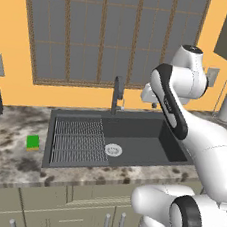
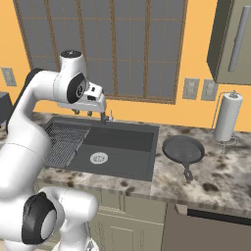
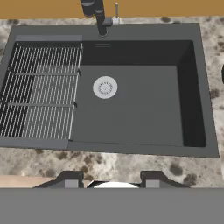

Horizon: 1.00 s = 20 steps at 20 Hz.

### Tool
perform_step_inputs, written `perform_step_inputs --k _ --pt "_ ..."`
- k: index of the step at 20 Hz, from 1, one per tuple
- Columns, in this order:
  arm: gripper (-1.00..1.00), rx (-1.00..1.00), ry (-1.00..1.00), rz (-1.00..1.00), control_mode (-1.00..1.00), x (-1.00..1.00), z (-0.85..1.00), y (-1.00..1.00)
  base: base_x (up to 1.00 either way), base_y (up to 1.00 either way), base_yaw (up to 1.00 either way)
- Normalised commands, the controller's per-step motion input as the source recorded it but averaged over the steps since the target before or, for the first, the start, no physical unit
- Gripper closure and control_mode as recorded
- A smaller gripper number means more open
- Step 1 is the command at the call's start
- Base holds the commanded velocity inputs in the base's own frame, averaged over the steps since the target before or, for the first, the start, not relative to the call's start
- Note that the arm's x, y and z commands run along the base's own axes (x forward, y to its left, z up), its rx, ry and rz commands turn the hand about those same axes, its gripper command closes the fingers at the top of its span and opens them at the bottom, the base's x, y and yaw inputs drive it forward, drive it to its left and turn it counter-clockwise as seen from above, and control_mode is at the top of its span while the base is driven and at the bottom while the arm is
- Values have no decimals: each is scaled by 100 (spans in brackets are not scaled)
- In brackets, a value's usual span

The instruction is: Pick the pan and sponge and place them into the sink. Then turn on the water.

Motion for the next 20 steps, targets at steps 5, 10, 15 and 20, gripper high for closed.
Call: perform_step_inputs --k 5,10,15,20 --pt "-100 0 1 0 -100 -7 0 -8 0 0 0" --pt "-100 -1 1 0 -100 -12 -1 -13 0 0 0" --pt "-100 -2 1 0 -100 -13 -1 -12 0 0 0" --pt "-100 -2 2 0 -100 -10 -2 -12 0 0 0"
